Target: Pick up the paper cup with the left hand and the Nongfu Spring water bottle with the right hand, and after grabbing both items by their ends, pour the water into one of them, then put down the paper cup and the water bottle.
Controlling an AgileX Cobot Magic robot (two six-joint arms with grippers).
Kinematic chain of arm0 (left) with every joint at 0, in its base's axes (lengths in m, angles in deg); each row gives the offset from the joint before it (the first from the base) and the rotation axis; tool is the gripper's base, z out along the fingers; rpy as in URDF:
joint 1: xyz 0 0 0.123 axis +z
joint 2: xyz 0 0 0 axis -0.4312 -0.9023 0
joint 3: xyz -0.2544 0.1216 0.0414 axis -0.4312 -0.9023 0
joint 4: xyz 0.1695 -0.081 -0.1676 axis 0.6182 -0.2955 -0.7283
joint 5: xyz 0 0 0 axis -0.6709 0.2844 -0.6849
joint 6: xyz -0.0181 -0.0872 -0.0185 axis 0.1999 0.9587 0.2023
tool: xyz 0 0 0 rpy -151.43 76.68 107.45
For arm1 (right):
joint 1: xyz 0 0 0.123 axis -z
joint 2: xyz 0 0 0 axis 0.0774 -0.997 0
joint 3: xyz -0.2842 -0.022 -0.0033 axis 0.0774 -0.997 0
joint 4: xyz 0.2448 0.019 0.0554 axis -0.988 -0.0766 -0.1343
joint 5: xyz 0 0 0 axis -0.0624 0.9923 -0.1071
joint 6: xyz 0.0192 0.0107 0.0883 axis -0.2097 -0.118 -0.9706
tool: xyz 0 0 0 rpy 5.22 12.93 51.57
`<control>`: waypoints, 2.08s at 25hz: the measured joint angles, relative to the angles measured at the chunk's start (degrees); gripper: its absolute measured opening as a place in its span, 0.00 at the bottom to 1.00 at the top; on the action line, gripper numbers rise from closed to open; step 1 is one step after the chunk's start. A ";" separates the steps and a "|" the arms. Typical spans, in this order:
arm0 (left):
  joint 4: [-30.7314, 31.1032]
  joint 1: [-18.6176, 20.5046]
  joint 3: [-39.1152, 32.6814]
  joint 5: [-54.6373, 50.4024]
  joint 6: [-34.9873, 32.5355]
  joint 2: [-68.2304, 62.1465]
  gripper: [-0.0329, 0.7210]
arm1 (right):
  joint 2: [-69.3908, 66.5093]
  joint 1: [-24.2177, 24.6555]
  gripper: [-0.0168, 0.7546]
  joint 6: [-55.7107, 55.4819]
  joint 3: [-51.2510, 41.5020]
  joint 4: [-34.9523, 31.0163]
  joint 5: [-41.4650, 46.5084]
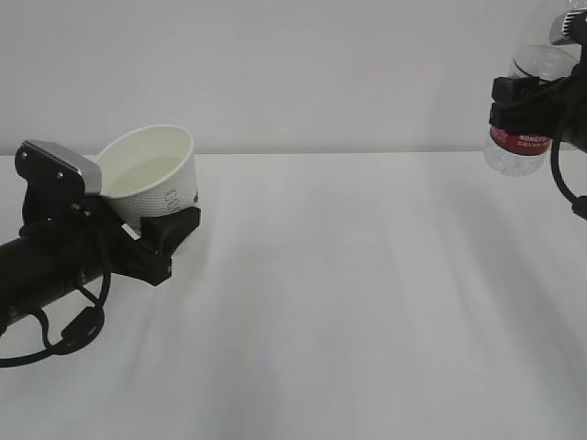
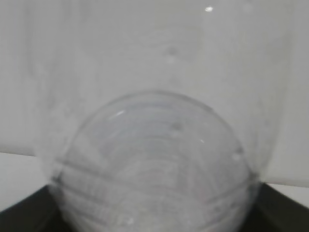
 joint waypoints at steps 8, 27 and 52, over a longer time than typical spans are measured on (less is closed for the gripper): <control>0.00 5.91 0.00 1.08 0.00 0.00 0.70 | 0.00 0.00 0.69 -0.12 0.00 0.00 0.00; 0.45 20.48 0.00 1.56 1.79 0.00 0.70 | 0.00 0.00 0.69 -0.23 0.00 0.00 0.43; 0.65 24.84 14.62 -14.17 5.62 -0.33 0.69 | 0.00 0.00 0.69 -0.33 0.00 0.00 3.03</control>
